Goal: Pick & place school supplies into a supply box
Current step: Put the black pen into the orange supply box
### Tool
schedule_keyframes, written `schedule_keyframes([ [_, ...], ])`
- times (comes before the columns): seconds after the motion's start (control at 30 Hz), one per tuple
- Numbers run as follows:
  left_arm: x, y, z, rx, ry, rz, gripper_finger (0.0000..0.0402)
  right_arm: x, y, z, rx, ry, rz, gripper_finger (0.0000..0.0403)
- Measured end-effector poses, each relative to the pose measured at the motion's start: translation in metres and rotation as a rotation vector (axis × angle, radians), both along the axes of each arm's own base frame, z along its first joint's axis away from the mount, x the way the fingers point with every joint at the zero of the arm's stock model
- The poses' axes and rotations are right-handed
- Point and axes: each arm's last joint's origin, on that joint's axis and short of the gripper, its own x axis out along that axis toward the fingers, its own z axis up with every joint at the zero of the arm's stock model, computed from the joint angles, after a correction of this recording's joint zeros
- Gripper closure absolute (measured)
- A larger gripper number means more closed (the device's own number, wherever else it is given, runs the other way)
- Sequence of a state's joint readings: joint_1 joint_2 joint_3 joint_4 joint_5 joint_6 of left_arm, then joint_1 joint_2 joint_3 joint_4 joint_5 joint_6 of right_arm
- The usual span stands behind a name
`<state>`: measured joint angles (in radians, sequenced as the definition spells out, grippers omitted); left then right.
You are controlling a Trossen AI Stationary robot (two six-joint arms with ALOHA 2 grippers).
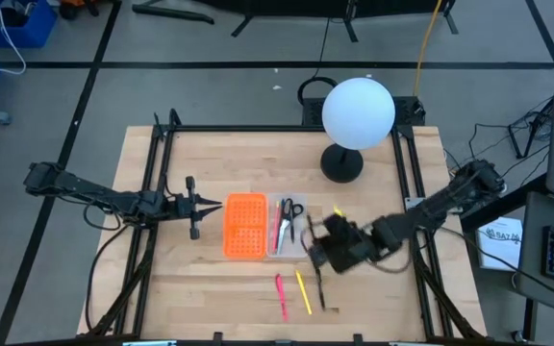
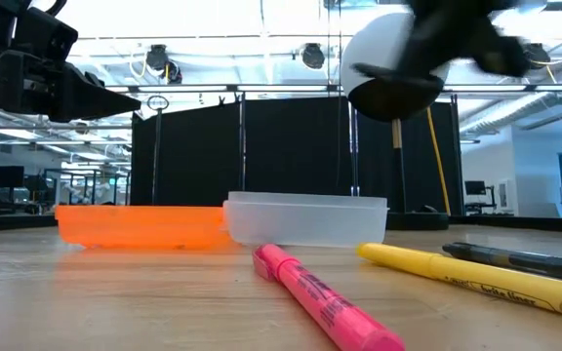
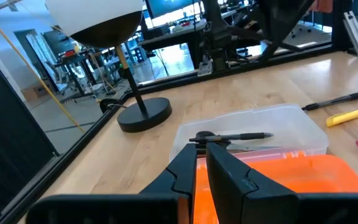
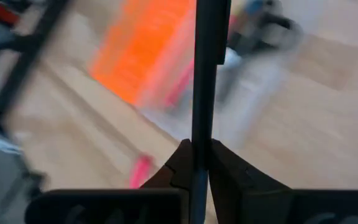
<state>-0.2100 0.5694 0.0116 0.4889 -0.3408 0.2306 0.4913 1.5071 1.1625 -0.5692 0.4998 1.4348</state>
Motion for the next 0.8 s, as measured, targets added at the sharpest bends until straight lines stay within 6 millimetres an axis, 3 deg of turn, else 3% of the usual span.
schedule_keyframes([
  [0.17,0.0,0.0,0.0,0.001,0.0,0.0,0.0355,0.035,-0.04,0.014,0.059,-0.155,0.059,0.0373],
  [0.37,0.0,0.0,0.0,0.001,0.0,0.0,0.0355,0.055,-0.087,0.003,0.135,-0.136,-0.022,0.0384],
  [0.6,0.0,0.0,-0.002,0.006,0.017,0.0,0.0355,0.082,-0.112,-0.03,0.265,-0.101,0.033,0.0384],
  [0.8,0.0,0.0,-0.002,0.011,0.022,0.0,0.0355,0.104,-0.115,-0.072,0.324,-0.076,0.03,0.0384],
])
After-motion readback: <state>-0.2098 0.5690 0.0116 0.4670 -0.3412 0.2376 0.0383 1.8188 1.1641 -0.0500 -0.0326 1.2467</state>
